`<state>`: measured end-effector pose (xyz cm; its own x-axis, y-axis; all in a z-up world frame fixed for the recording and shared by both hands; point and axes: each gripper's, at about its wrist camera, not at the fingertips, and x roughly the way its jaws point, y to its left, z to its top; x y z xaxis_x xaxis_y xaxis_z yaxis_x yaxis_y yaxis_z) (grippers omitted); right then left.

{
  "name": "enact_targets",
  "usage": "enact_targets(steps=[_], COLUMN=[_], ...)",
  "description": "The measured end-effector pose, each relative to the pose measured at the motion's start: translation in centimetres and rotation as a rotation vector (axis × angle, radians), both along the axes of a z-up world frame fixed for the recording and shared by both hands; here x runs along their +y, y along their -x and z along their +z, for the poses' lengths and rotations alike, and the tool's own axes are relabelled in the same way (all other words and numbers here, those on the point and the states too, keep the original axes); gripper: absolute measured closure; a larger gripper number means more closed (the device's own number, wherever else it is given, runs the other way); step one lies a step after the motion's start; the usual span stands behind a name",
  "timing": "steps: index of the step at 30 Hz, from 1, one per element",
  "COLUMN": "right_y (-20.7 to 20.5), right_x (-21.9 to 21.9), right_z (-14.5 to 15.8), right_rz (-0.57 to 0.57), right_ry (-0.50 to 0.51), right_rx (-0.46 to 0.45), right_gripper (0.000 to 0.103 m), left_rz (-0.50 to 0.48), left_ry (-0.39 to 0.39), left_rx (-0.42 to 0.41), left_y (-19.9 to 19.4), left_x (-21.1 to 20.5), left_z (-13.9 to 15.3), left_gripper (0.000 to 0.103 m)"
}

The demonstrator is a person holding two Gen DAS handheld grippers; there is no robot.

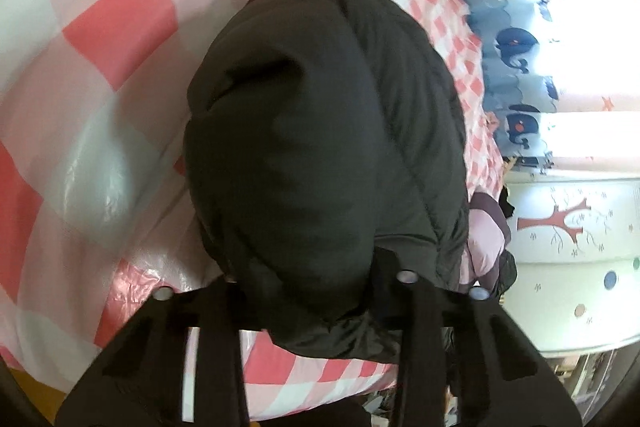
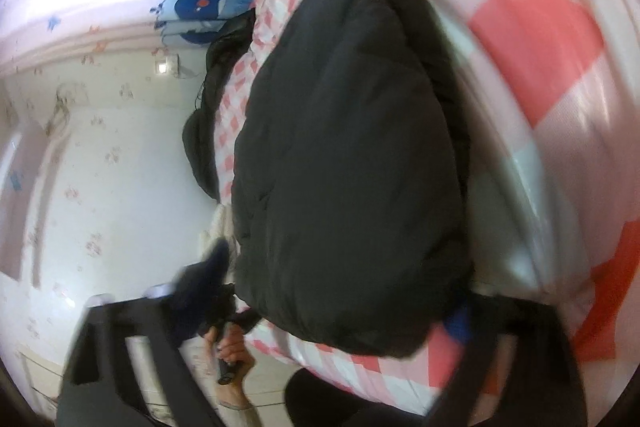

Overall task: Fold large clothes
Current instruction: 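Lift the folded black jacket bundle with both tools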

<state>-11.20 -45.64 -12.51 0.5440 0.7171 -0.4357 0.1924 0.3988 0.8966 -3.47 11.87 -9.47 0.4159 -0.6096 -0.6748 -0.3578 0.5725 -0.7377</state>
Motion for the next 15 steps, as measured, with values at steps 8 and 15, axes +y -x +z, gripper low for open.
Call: enact_targets(steps=[8, 15], right_y=[0.3, 1.8], right_x=[0.3, 0.7], right_z=[1.7, 4.1], right_rz=[-0.009, 0.011], right_ry=[0.051, 0.055], right_rx=[-0.083, -0.154], right_gripper=[0.07, 0.073], left_rz=[-0.043, -0.076], left_ry=[0.005, 0.028], left_rx=[-0.056, -0.126], left_y=[0.3, 2.2], left_x=[-0.2, 0.4], left_z=[1.8, 5.0], left_gripper=[0.089, 0.09])
